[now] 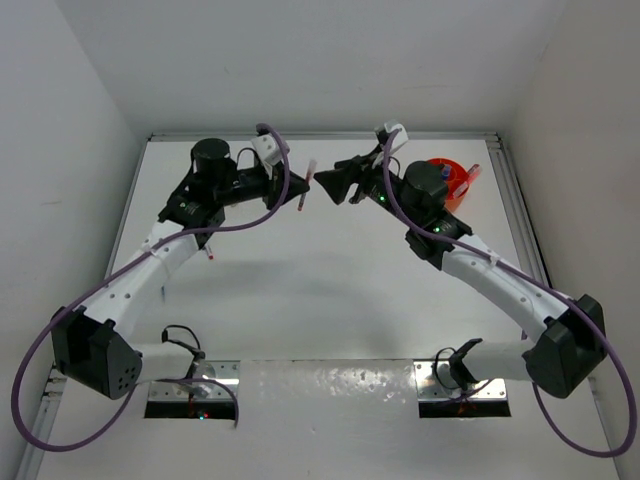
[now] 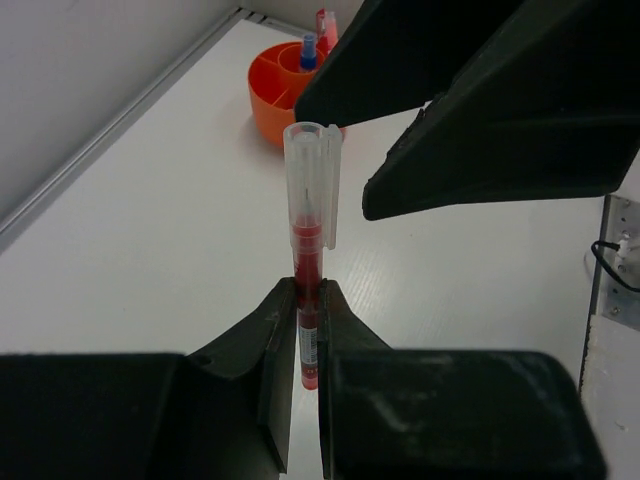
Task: Sort the stationery into containers
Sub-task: Place the pen in the storage box, then pick up the pen from the corner of the board.
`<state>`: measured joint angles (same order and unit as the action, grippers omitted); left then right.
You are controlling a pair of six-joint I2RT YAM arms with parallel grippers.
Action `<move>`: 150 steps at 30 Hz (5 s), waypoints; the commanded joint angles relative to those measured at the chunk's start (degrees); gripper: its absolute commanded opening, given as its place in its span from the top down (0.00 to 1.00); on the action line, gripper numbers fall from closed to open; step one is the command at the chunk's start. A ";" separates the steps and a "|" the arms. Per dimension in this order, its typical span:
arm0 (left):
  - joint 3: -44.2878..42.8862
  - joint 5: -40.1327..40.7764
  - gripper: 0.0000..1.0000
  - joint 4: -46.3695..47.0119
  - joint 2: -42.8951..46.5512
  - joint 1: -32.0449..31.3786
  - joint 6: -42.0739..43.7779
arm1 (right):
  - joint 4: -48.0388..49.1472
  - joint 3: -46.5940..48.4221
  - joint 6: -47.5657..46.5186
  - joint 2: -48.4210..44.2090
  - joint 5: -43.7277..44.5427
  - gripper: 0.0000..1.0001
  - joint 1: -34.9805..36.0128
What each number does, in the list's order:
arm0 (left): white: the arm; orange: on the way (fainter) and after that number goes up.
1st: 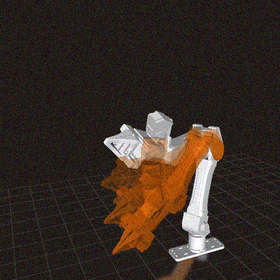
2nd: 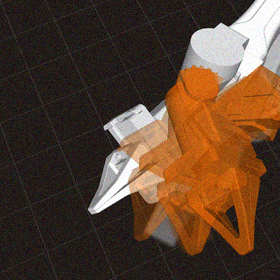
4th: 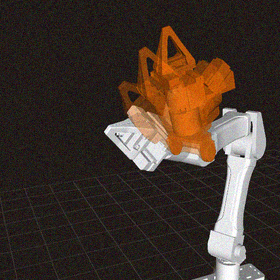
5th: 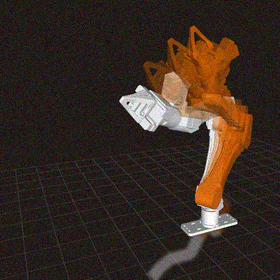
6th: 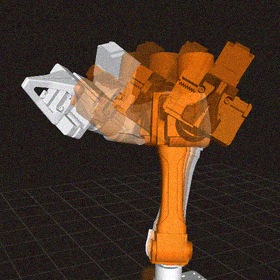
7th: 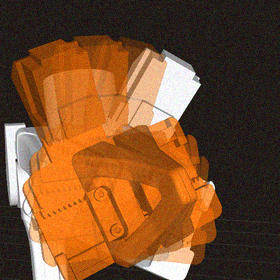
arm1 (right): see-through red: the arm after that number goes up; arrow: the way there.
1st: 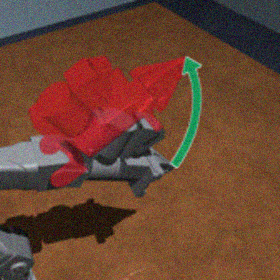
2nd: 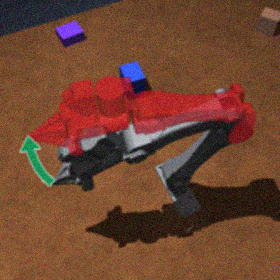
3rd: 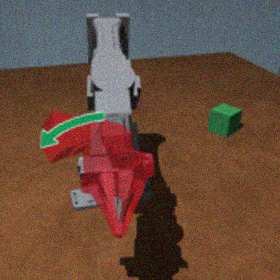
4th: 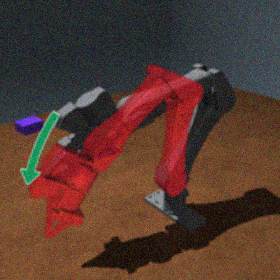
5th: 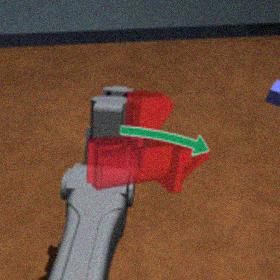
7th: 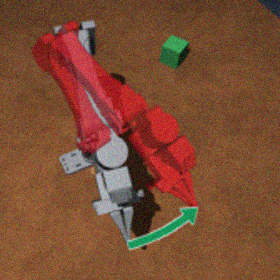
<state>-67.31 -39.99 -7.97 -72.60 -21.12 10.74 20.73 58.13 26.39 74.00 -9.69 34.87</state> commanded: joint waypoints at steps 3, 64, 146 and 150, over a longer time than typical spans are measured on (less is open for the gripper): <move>2.44 -1.59 1.00 6.56 1.05 -1.38 -2.74 | 8.54 0.05 6.04 0.71 -1.64 0.43 0.81; 14.13 35.77 0.00 -4.78 9.93 8.91 -4.85 | 12.48 -5.92 -5.38 14.68 39.23 1.00 -36.81; -2.74 38.40 0.14 -42.40 -34.00 46.96 8.94 | -3.50 -3.72 -20.15 2.38 30.52 0.30 3.36; -2.04 38.93 0.22 -39.76 -35.15 48.46 9.21 | -3.51 -4.60 -21.20 0.54 33.77 0.30 4.50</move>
<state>-68.45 -0.23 -50.57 -108.03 25.98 18.57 16.19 51.94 7.09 77.52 20.01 38.85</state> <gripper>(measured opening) 0.805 0.700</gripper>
